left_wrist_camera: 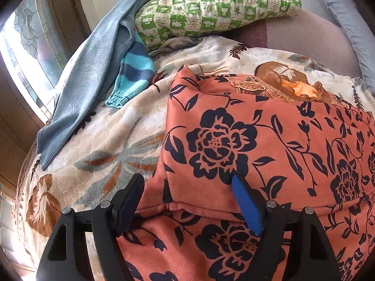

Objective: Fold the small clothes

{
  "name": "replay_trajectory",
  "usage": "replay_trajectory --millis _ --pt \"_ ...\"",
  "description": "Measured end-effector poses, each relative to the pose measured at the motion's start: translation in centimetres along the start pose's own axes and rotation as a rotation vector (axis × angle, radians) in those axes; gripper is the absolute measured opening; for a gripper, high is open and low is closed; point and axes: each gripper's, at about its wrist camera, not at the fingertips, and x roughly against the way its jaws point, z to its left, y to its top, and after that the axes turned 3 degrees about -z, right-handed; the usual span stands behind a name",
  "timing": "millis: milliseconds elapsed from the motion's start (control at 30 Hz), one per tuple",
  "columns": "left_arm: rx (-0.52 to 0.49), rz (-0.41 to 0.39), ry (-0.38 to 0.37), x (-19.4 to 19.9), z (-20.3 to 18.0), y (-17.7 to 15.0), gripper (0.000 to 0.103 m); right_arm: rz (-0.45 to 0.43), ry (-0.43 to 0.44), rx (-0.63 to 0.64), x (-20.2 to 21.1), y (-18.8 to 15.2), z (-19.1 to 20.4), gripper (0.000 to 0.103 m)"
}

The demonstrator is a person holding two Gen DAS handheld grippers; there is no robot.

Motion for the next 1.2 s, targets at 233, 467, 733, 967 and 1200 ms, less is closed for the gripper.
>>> replay_trajectory --millis 233,467,733,967,1200 --pt "-0.031 0.033 0.079 -1.4 0.5 -0.1 0.080 0.234 0.085 0.126 -4.3 -3.5 4.0 0.013" --pt "0.018 0.042 0.042 -1.4 1.8 0.0 0.087 0.285 0.116 -0.001 -5.1 -4.7 2.0 0.011" --pt "-0.018 0.048 0.046 1.3 1.7 -2.9 0.087 0.354 0.168 0.147 -4.7 -10.7 6.5 0.015" --pt "0.008 0.020 0.016 5.1 3.7 -6.1 0.087 0.291 0.214 0.210 -0.7 -15.0 7.4 0.016" --pt "-0.020 -0.046 -0.010 9.9 3.6 -9.8 0.087 0.288 0.215 0.246 2.8 -21.1 6.3 0.018"
